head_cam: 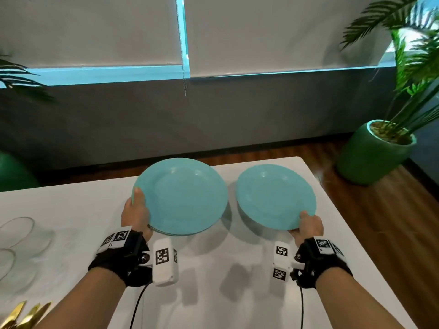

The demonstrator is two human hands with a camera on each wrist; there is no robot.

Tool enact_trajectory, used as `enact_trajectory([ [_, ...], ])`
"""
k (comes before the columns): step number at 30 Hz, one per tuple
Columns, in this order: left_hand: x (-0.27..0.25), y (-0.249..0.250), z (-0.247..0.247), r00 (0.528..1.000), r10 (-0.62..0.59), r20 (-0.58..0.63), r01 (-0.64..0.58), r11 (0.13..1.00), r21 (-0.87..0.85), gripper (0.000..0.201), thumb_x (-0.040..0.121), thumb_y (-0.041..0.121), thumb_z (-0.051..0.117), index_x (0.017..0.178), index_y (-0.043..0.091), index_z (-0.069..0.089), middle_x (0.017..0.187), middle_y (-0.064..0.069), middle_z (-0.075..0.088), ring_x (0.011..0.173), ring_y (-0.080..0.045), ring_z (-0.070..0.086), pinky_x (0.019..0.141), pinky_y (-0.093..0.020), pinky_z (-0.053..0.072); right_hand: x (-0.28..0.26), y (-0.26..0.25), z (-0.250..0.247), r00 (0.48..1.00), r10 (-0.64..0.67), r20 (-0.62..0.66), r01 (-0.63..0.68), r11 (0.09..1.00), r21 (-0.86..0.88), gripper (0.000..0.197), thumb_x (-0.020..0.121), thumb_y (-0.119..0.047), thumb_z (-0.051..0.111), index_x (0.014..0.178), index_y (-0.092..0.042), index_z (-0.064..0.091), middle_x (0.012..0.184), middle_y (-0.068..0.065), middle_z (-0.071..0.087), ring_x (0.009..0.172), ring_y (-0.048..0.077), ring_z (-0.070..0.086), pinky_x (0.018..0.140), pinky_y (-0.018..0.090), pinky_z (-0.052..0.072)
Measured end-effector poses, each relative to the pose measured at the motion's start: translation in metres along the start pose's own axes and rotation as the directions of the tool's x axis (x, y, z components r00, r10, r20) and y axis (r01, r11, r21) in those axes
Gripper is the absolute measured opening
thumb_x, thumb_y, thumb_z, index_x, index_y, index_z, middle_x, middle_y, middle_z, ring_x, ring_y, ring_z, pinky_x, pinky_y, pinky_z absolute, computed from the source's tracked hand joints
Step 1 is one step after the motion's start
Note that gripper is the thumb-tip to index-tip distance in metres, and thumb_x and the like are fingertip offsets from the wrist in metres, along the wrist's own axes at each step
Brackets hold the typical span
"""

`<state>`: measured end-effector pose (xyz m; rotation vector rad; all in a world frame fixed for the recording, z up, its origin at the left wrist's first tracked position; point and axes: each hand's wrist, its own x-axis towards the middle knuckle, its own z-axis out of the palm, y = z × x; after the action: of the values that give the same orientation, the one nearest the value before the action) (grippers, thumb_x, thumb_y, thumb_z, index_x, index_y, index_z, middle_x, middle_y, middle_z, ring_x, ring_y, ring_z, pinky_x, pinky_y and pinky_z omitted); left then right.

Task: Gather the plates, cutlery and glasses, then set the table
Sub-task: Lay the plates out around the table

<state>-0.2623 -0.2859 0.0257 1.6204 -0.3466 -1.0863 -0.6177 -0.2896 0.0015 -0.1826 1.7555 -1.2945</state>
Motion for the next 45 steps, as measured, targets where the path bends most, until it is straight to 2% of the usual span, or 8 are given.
enact_trajectory([
  [15, -0.001, -0.013, 0.000, 0.999, -0.017, 0.031, 0.019, 0.999, -0.046, 0.057, 0.093, 0.057, 0.034, 0.139, 0.023, 0.041, 0.132, -0.004, 0.056, 0.108, -0.030, 0.060, 0.084, -0.042, 0.052, 0.041, 0.018, 0.001, 0.992, 0.125, -0.014, -0.125, 0.992, -0.030, 0.040, 0.097, -0.006, 0.042, 0.136, 0.006, 0.040, 0.139, 0.022, 0.046, 0.124, 0.039, 0.050, 0.095, 0.049, 0.048],
  [21, -0.004, -0.025, 0.002, 0.997, -0.017, 0.074, 0.022, 0.998, -0.066, 0.056, 0.094, 0.055, 0.033, 0.140, 0.024, 0.039, 0.131, -0.003, 0.057, 0.107, -0.027, 0.060, 0.079, -0.037, 0.051, 0.057, 0.012, 0.001, 0.996, 0.082, 0.024, -0.079, 0.990, -0.113, 0.036, 0.088, 0.005, 0.050, 0.123, 0.010, 0.053, 0.123, 0.019, 0.060, 0.092, 0.024, 0.056, 0.067, 0.022, 0.054],
  [24, -0.006, -0.028, 0.001, 0.996, -0.012, 0.087, 0.018, 0.998, -0.063, 0.055, 0.095, 0.055, 0.033, 0.140, 0.024, 0.040, 0.130, -0.003, 0.058, 0.109, -0.026, 0.061, 0.078, -0.036, 0.052, 0.067, 0.012, 0.001, 0.997, 0.060, 0.043, -0.053, 0.986, -0.156, 0.037, 0.082, 0.006, 0.055, 0.119, 0.009, 0.055, 0.113, 0.017, 0.062, 0.082, 0.029, 0.059, 0.051, 0.027, 0.055],
  [29, -0.012, -0.032, 0.003, 0.996, -0.015, 0.091, 0.020, 0.998, -0.058, 0.056, 0.094, 0.056, 0.033, 0.139, 0.024, 0.041, 0.130, -0.003, 0.058, 0.110, -0.027, 0.061, 0.082, -0.039, 0.053, 0.067, 0.002, -0.004, 0.996, 0.048, 0.072, -0.037, 0.987, -0.155, 0.036, 0.080, 0.001, 0.060, 0.116, 0.008, 0.055, 0.106, 0.019, 0.061, 0.077, 0.030, 0.062, 0.059, 0.027, 0.058],
  [34, -0.016, -0.039, 0.004, 0.992, -0.050, 0.118, 0.054, 0.998, -0.035, 0.058, 0.091, 0.061, 0.034, 0.137, 0.027, 0.043, 0.131, -0.002, 0.059, 0.111, -0.026, 0.061, 0.085, -0.041, 0.053, 0.052, -0.007, -0.001, 0.989, -0.147, -0.005, 0.127, 0.870, -0.477, 0.058, 0.079, -0.015, 0.065, 0.133, -0.003, 0.047, 0.125, 0.020, 0.055, 0.112, 0.033, 0.054, 0.093, 0.036, 0.043],
  [36, -0.020, -0.045, 0.003, 0.989, -0.077, 0.126, 0.080, 0.996, -0.025, 0.057, 0.092, 0.060, 0.034, 0.137, 0.026, 0.044, 0.131, -0.002, 0.059, 0.112, -0.026, 0.061, 0.083, -0.039, 0.053, 0.027, -0.007, 0.012, 0.962, -0.261, 0.084, 0.266, 0.815, -0.514, 0.040, 0.087, -0.015, 0.061, 0.125, -0.009, 0.055, 0.131, 0.019, 0.054, 0.117, 0.032, 0.053, 0.100, 0.037, 0.040],
  [40, -0.036, -0.054, 0.006, 0.979, -0.168, 0.112, 0.172, 0.985, -0.027, 0.062, 0.090, 0.063, 0.034, 0.133, 0.020, 0.048, 0.128, 0.002, 0.059, 0.108, -0.025, 0.060, 0.079, -0.037, 0.052, -0.033, 0.016, 0.042, 0.858, -0.104, 0.504, 0.304, 0.892, -0.334, 0.017, 0.093, -0.033, 0.056, 0.092, -0.018, 0.064, 0.096, 0.006, 0.066, 0.078, 0.020, 0.059, 0.072, 0.038, 0.054],
  [45, -0.071, -0.045, 0.005, 0.969, -0.229, 0.093, 0.238, 0.966, -0.098, 0.056, 0.096, 0.052, 0.034, 0.135, 0.013, 0.047, 0.115, -0.006, 0.058, 0.099, -0.025, 0.056, 0.088, -0.039, 0.045, -0.058, 0.039, 0.054, 0.861, -0.141, 0.489, 0.378, 0.821, -0.428, 0.025, 0.083, -0.017, 0.066, 0.108, -0.013, 0.063, 0.105, 0.006, 0.070, 0.096, 0.024, 0.067, 0.091, 0.042, 0.053],
])
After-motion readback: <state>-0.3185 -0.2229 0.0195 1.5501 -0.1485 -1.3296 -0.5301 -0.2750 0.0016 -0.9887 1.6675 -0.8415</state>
